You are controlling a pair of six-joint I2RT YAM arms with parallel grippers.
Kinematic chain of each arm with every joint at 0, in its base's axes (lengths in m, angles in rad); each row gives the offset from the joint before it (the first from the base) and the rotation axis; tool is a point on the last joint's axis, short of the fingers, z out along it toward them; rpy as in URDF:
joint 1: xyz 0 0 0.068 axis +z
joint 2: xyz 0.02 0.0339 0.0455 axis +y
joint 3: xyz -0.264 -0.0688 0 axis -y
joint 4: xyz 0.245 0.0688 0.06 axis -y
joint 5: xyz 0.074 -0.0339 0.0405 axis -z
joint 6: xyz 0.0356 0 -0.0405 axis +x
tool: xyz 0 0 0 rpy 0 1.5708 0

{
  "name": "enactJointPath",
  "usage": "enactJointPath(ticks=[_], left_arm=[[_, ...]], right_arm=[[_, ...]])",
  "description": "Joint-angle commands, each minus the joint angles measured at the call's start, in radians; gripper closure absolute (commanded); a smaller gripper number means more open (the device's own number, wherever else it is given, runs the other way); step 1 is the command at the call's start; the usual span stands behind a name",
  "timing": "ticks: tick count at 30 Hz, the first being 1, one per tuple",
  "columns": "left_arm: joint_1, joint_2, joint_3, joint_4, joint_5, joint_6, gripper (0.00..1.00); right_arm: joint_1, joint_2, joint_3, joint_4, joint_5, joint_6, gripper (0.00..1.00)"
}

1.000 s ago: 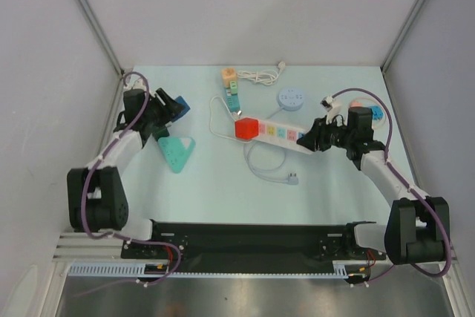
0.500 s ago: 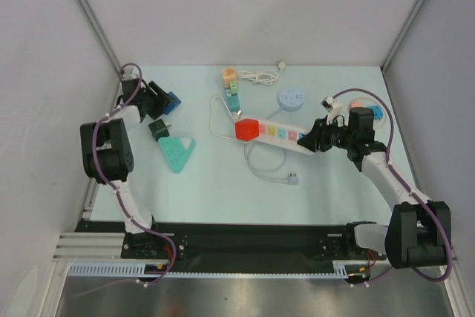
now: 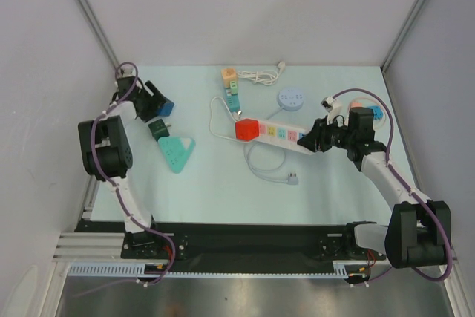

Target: Pull the plug off the socket

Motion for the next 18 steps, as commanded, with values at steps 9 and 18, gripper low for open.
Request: enactJointPath(ticks=[9,18], left_arm=[[-0.001,-0.289,-0.059,-0.07,-0.02,0.152,0.09],[-0.112,-0.449,-0.374,0.139,0.099,0.085,0.08]], right_arm=[[-0.014,-0.068,0.024,0.04,-0.046,-0.003,1.0],[-0.026,-0.083,0.021,0.034,-0.059,-0.029,1.0]])
